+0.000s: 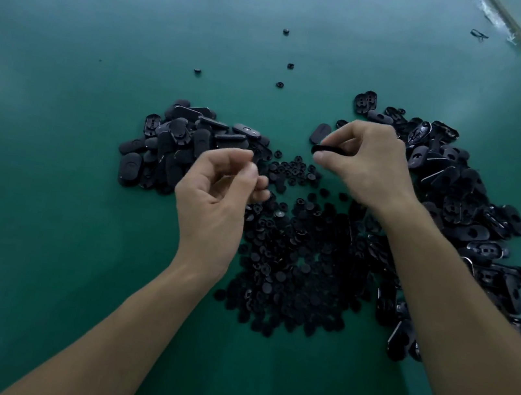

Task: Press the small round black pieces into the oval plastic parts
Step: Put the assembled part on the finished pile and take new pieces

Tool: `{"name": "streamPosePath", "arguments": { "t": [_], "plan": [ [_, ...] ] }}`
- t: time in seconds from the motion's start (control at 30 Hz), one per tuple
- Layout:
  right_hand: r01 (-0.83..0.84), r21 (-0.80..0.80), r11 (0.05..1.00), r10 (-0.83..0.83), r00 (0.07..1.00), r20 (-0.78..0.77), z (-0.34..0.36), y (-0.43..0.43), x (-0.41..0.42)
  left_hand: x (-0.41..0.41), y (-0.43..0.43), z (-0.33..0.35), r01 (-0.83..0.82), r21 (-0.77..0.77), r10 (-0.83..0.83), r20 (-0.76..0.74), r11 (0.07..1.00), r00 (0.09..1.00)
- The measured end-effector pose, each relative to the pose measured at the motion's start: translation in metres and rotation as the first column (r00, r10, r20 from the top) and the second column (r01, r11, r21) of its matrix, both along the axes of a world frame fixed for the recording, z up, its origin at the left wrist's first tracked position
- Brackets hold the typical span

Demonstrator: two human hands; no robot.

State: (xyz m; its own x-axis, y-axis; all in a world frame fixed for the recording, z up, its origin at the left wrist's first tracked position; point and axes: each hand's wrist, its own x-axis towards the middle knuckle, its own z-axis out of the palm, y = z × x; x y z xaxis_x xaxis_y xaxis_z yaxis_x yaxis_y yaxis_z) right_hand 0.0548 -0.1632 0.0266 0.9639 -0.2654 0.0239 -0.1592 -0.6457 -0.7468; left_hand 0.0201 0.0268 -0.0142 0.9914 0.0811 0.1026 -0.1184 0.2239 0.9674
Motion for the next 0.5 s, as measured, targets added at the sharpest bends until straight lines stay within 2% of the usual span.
{"name": "streamPosePath", "arguments": {
  "t": [0.1,0.23,0.3,0.37,0.5],
  "plan": [
    [-0.174,0.215,0.961,0.152,0.982,0.115,0.003,0.016,-0.013,-0.003,-0.001,0.002,0.078,0.018,-0.078,0.029,0.997,0.997],
    [-0.370,0.468,0.803,0.282,0.927,0.247,0.001,0.033,-0.031,-0.006,-0.002,0.004,0.137,0.053,-0.140,0.054,0.989,0.989],
    [-0.415,0.502,0.759,0.306,0.907,0.289,-0.002,0.038,-0.036,-0.005,-0.001,0.004,0.124,0.056,-0.127,0.053,0.991,0.990],
    [-0.419,0.456,0.785,0.314,0.904,0.290,-0.001,0.039,-0.037,-0.005,-0.001,0.004,0.113,0.063,-0.117,0.059,0.992,0.991],
    [-0.366,0.482,0.796,0.314,0.931,0.187,-0.001,0.033,-0.038,-0.004,-0.001,0.002,0.100,0.036,-0.101,0.042,0.994,0.994]
  ]
}}
